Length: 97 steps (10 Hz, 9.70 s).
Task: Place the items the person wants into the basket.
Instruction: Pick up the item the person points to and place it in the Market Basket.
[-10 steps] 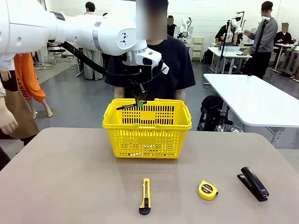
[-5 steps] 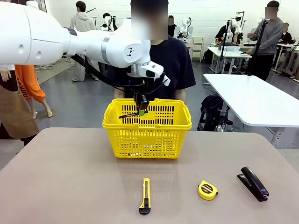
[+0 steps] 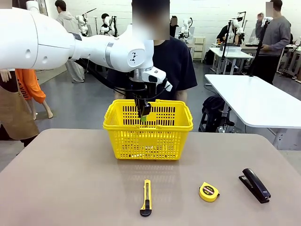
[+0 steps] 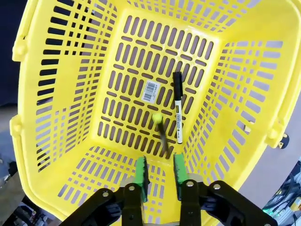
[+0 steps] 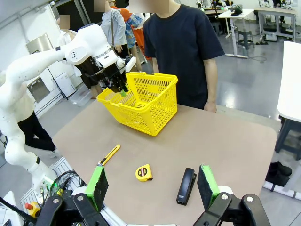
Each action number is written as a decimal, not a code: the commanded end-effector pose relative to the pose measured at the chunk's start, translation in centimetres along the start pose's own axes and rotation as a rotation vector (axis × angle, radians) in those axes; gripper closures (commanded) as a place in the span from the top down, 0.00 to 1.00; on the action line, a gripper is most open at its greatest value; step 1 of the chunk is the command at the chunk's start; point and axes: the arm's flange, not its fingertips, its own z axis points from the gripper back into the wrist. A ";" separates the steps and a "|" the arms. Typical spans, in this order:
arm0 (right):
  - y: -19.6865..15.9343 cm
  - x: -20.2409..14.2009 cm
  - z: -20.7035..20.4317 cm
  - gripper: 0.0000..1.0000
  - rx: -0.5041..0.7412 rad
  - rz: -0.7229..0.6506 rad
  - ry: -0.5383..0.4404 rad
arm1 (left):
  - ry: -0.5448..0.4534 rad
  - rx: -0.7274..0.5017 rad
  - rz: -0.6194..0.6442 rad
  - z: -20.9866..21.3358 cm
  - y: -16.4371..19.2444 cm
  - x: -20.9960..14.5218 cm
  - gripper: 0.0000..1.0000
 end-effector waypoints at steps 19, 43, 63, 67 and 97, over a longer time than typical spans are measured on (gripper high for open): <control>0.0 0.1 -0.2 1.00 0.015 0.008 -0.017 | -0.168 -0.061 -0.008 9.0 -9.4 -25.9 1.00; 0.0 0.1 -0.2 1.00 0.015 0.008 -0.017 | -0.975 -0.176 0.057 12.6 -5.4 -57.3 1.00; 0.0 0.1 -0.2 1.00 0.015 0.008 -0.017 | -0.851 -0.008 0.214 14.7 -8.0 -61.2 1.00; 0.0 0.1 -0.2 1.00 0.015 0.008 -0.017 | -0.851 -0.008 0.214 14.7 -8.0 -61.2 1.00; -4.1 -6.3 -30.9 1.00 -0.277 -0.016 1.004 | -0.851 -0.008 0.214 14.7 -8.0 -61.2 1.00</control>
